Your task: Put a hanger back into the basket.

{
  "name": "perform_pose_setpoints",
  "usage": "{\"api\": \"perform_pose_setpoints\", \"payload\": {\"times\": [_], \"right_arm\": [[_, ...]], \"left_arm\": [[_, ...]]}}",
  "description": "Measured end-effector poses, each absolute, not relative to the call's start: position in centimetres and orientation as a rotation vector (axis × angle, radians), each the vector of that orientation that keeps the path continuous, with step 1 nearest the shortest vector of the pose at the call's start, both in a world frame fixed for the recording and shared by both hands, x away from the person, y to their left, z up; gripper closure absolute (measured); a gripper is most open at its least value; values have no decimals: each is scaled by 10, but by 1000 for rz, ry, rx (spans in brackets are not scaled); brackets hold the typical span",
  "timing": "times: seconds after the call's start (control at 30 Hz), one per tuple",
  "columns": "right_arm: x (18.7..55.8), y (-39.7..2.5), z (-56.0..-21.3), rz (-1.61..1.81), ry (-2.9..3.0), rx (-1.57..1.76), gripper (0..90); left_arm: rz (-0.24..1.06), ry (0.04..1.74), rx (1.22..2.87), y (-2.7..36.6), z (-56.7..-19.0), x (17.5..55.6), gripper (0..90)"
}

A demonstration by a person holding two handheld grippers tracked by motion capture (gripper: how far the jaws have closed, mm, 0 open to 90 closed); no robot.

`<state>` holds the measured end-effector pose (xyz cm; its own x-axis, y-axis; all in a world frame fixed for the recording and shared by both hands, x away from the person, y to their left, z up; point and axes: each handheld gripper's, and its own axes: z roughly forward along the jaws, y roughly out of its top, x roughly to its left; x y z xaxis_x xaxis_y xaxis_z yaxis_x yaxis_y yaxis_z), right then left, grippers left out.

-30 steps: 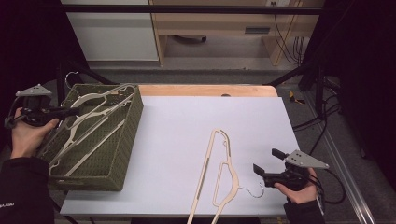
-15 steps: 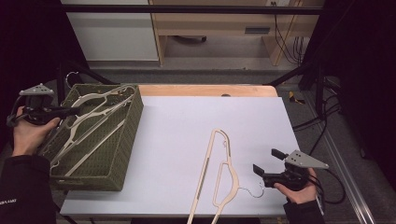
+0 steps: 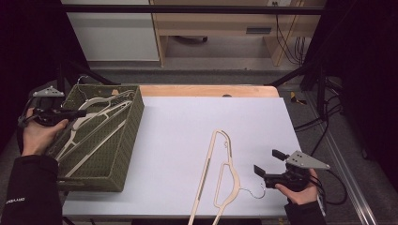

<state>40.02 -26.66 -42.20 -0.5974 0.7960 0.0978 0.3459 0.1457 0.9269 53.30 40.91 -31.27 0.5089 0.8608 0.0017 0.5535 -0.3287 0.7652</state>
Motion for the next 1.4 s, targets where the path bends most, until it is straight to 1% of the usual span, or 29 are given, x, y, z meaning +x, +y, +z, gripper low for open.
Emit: {"api": "perform_pose_setpoints", "payload": {"times": [0.03,0.17,0.33,0.47,0.57,0.63,0.8,1.0,1.2,1.33,1.4], "right_arm": [[400,-266,-422,1444,2013,1087,76],[400,-266,-422,1445,2016,1089,78],[400,-268,-421,1450,2004,1087,80],[399,-269,-421,1457,2001,1088,81],[400,-269,-421,1452,2001,1088,82],[399,-269,-421,1450,2008,1086,82],[401,-268,-423,1441,2012,1091,83],[400,-269,-423,1447,2009,1093,86],[401,-268,-424,1446,2016,1092,85],[400,-268,-423,1453,2008,1088,84],[400,-269,-423,1458,2004,1094,83]], "left_arm": [[523,1148,2023,410,-313,533,849],[525,1165,2020,412,-312,534,854],[543,1108,2050,410,-301,528,858],[573,1071,1972,426,-285,515,859],[589,1024,1966,431,-286,510,859],[592,998,1982,431,-290,511,859],[563,1043,2002,430,-311,519,859],[493,1097,1953,436,-345,517,858],[450,1152,1954,433,-361,521,851],[452,1206,1919,434,-368,523,845],[483,1249,1895,436,-370,523,834]]}}
